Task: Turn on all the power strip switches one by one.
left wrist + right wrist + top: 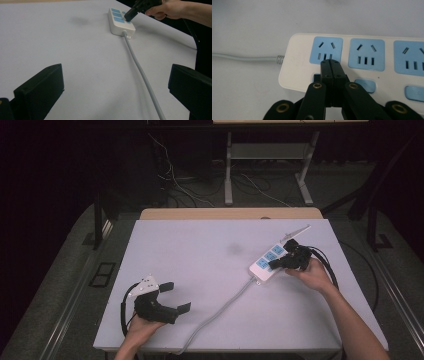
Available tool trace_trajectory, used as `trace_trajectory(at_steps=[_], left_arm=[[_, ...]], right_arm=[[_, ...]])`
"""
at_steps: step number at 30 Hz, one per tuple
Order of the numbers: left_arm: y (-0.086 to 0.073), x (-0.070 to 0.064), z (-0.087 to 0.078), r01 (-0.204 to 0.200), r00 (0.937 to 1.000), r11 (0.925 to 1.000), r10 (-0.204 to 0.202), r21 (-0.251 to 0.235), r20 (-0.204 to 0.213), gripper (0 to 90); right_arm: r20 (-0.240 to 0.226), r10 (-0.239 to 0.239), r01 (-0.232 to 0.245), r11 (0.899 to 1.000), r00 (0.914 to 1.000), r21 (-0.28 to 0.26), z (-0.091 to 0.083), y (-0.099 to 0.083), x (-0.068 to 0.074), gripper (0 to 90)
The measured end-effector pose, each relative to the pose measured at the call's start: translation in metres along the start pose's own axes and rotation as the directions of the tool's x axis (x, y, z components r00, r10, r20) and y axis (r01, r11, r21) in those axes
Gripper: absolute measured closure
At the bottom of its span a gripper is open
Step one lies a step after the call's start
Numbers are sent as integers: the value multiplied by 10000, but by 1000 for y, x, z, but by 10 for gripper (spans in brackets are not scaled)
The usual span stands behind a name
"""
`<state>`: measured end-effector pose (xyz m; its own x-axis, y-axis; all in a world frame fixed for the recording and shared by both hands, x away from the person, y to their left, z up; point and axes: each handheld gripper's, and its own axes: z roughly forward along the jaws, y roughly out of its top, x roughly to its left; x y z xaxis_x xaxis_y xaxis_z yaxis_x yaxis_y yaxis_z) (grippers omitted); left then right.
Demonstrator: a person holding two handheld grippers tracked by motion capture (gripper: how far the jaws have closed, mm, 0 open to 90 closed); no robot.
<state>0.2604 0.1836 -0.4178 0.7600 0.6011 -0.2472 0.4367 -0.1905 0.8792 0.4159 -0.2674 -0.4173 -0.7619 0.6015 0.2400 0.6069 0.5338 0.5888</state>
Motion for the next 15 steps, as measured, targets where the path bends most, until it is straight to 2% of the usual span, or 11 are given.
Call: trace_trajectory(at_steps=[7, 15], left_arm=[[0, 0, 0, -14, 10000, 10000, 14, 22, -3, 0], [0, 0, 0, -4, 10000, 10000, 4, -4, 1, 0]], right_arm=[[-169, 93, -93, 10000, 9998, 2, -3, 2, 0, 900], [-132, 82, -85, 9997, 9999, -241, -18, 12, -3, 900]])
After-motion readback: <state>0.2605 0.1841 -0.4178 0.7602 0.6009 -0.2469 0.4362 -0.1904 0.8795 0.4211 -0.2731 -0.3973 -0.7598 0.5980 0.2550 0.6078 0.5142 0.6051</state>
